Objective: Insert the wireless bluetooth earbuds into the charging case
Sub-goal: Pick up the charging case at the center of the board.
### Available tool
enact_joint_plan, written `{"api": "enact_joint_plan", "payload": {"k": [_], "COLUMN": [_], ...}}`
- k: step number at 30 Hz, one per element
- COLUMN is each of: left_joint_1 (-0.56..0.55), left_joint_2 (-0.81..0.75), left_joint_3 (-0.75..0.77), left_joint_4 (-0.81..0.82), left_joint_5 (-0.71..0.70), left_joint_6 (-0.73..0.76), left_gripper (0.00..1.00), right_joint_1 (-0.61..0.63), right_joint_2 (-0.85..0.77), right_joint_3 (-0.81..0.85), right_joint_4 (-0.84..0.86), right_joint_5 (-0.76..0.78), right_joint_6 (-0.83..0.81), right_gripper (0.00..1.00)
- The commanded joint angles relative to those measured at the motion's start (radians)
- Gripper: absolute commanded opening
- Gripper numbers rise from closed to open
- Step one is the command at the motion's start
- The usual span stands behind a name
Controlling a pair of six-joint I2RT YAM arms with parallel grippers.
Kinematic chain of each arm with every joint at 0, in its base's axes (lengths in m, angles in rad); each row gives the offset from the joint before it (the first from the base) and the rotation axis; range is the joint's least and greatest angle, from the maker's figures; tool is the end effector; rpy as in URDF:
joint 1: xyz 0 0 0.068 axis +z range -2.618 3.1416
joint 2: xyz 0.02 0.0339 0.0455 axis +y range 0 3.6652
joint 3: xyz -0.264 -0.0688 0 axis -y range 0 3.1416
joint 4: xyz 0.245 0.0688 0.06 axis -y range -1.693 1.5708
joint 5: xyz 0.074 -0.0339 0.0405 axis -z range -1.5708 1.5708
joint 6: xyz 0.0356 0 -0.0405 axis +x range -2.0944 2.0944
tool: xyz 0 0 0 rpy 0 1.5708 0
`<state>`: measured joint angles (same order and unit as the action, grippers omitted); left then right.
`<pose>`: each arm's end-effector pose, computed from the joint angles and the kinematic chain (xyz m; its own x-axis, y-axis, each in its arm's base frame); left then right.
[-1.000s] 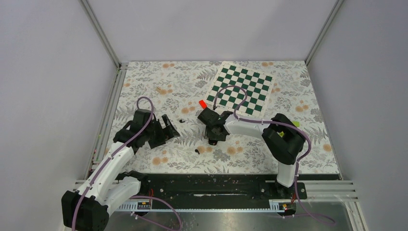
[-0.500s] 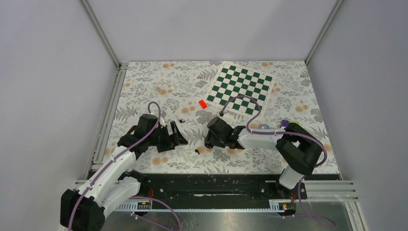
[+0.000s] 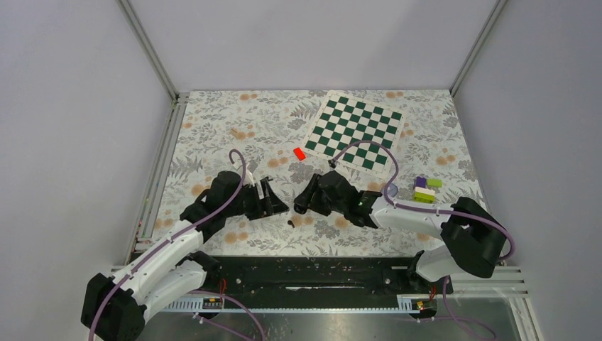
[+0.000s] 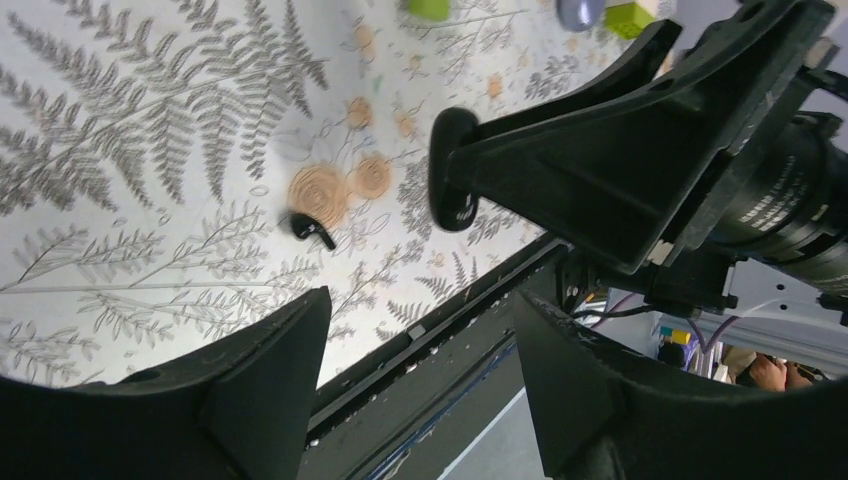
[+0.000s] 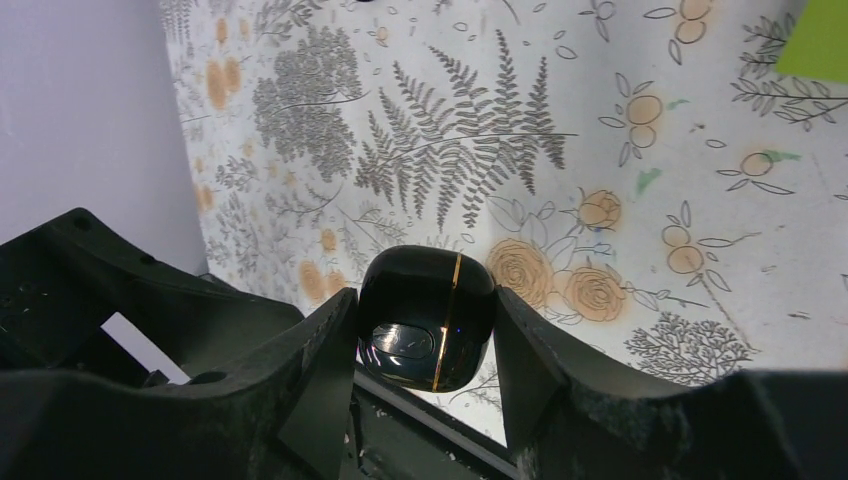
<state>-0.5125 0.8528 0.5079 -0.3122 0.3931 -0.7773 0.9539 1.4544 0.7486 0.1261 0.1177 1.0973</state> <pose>0.1518 -0.1010 0.2207 -0.8825 -0.2468 -0.4003 0.1379 0.6779 -0.7221 0.1806 0.2474 0.2026 -0.8148 0.3789 -0.4387 -0.0614 0.6962 0.7152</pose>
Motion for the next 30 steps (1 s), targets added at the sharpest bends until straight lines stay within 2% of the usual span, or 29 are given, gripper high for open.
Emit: {"api": "enact_joint_plan", "payload": {"k": [1, 8, 14, 24, 30], "left_joint_1": [-0.027, -0.076, -0.077, -0.080, -0.081], "left_joint_2": [-0.014, 0.037, -0.003, 0.091, 0.147], "left_joint_3": [0.002, -0.020, -0.137, -0.102, -0.071], "left_joint_4": [0.151, 0.229, 0.436, 0.460, 0.467], "left_joint_5": [0.005, -0.031, -0.049, -0.033, -0.041], "left_joint_6": [-0.015, -0.039, -0.128, -0.109, -0.108], "left_gripper": [0.67, 0.60, 0.57, 0.56, 0.45], "right_joint_1": [0.008, 0.008, 0.006, 0.005, 0.005], "right_joint_2": [-0.040, -0.038, -0.036, -0.032, 0.000], "right_joint_3": [0.002, 0.039, 0.022, -0.005, 0.003], "right_joint_4": [0.063, 0.058, 0.095, 0.152, 0.181], "right_joint_5": [-0.020, -0.041, -0.055, -0.085, -0.115], "right_joint_6": [0.032, 0.029, 0.106, 0.146, 0.148], "right_gripper": [0.43, 0.43, 0.42, 0.41, 0.41]}}
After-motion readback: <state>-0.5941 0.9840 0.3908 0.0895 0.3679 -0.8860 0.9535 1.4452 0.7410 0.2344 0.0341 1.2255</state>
